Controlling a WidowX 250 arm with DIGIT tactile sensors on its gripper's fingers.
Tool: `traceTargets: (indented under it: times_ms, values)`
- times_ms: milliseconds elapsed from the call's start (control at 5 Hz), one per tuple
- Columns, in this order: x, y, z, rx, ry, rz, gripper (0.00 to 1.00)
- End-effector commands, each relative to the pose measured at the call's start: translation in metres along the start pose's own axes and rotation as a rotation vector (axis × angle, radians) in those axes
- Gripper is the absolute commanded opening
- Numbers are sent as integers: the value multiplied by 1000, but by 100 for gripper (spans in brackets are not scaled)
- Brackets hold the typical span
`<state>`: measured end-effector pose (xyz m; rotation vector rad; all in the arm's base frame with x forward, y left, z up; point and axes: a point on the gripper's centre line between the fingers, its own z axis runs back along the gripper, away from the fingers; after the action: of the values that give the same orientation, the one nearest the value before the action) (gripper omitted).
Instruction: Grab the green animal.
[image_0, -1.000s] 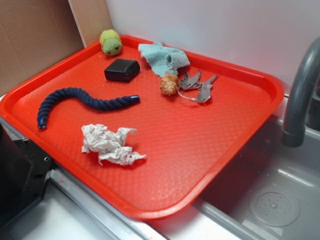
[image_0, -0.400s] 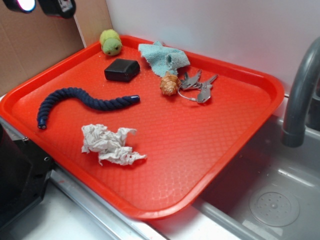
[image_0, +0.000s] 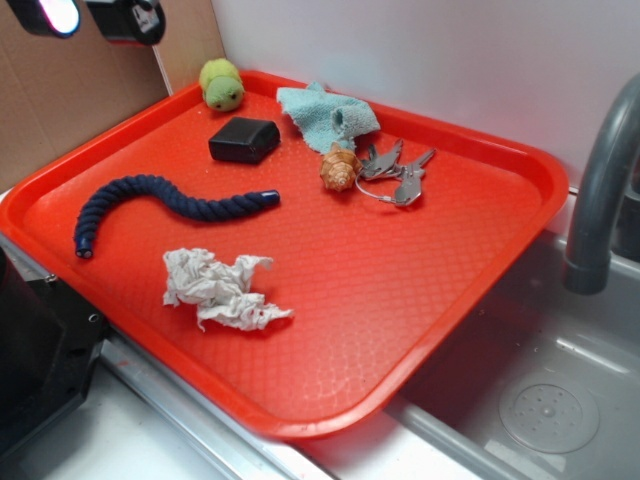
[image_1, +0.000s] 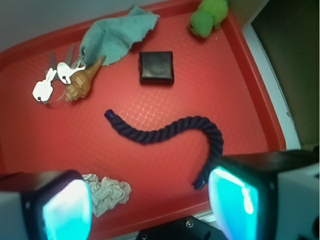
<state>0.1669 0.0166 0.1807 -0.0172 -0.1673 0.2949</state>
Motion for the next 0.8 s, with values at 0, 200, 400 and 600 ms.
traceTargets:
  times_ms: [0,200,400,600]
  values:
    - [5,4,7,-1,-27,7,100]
    - [38,27,-24,63,-104,241,100]
    - [77,49,-51,121,-185,382,100]
    - [89,78,-70,142,-197,536,100]
